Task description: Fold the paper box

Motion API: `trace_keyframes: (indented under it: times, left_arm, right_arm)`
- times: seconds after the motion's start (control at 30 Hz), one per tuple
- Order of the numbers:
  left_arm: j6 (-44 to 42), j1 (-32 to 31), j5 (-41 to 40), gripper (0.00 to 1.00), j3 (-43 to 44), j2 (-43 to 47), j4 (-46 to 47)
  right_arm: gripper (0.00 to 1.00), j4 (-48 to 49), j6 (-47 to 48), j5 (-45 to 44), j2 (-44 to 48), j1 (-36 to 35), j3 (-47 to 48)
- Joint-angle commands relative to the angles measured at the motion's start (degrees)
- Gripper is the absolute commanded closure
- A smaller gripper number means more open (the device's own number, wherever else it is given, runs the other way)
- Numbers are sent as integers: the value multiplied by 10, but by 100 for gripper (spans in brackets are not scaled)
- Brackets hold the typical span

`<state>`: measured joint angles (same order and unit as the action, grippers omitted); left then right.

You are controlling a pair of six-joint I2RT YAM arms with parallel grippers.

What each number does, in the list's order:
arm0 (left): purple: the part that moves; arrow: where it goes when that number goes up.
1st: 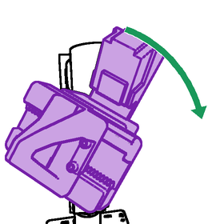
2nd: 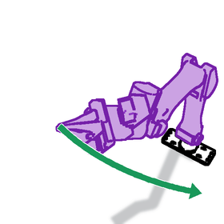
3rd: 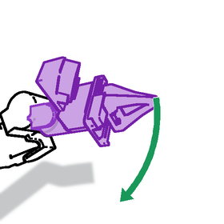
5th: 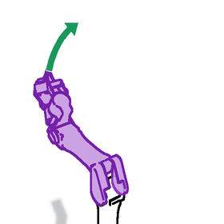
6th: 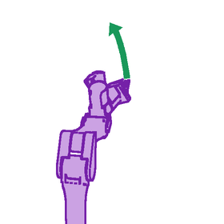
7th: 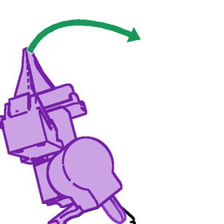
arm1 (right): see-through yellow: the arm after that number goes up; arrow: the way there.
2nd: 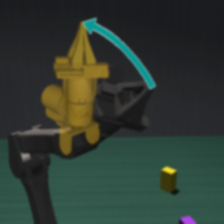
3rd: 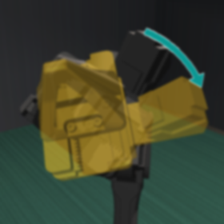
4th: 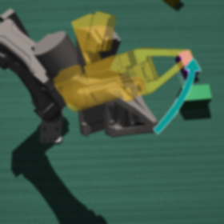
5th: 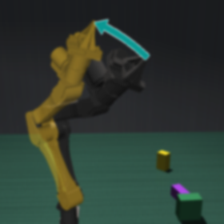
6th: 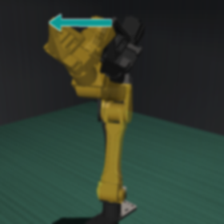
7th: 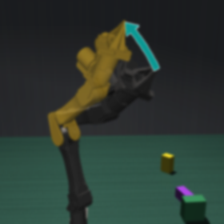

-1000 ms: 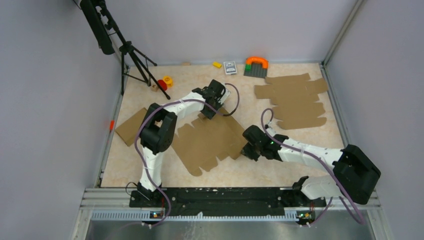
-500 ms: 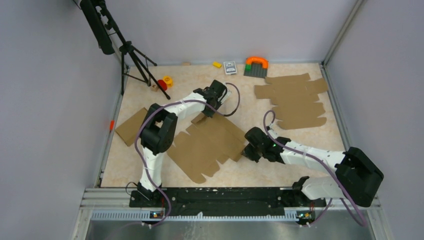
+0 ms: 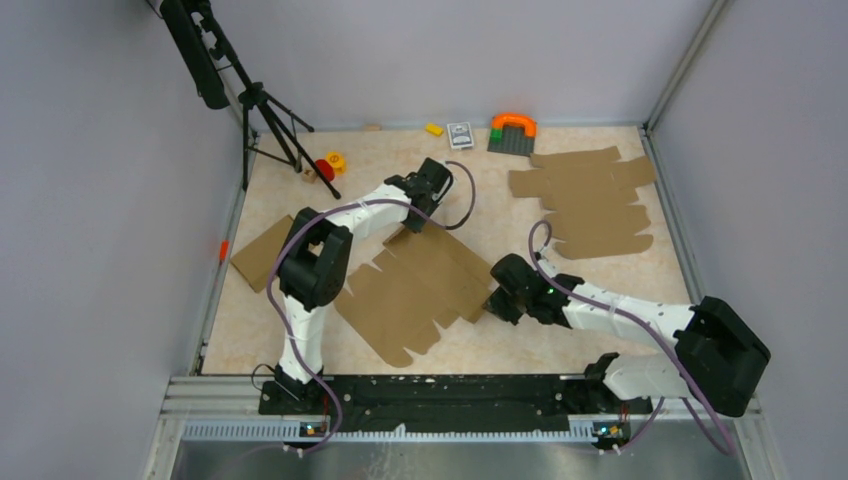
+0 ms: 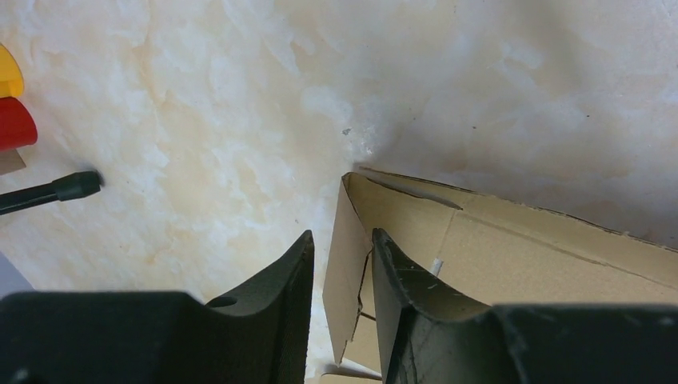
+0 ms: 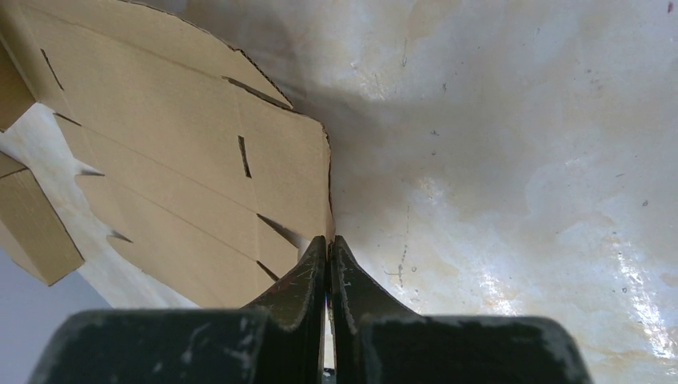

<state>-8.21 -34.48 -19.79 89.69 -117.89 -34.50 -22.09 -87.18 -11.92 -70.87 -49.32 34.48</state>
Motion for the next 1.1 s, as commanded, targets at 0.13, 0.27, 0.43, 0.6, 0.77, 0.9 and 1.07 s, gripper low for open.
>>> trace_keyframes:
  times: [0.13, 0.27, 0.43, 0.6, 0.77, 0.9, 1.07]
  left_arm:
    - [26, 13, -16, 68, -11, 33, -1]
    - [36, 21, -6, 68, -18, 35, -7]
    - [45, 26, -5, 70, -28, 35, -10]
    - [52, 28, 2, 95, -26, 40, -19]
    - [54, 27, 7, 100, -1, 68, -47]
    - [55, 26, 16, 100, 10, 102, -55]
    - [57, 19, 43, 100, 41, 125, -85]
  right_arm:
    - [100, -1, 3, -10, 17, 4, -7]
    - [100, -1, 3, -11, 17, 4, -10]
    - [100, 5, 3, -10, 17, 4, -16]
    - [100, 40, 24, -3, 16, 4, -32]
    - [99, 112, 49, 0, 17, 4, -71]
    - [98, 124, 57, 1, 11, 3, -85]
    - [93, 135, 83, 11, -2, 4, -92]
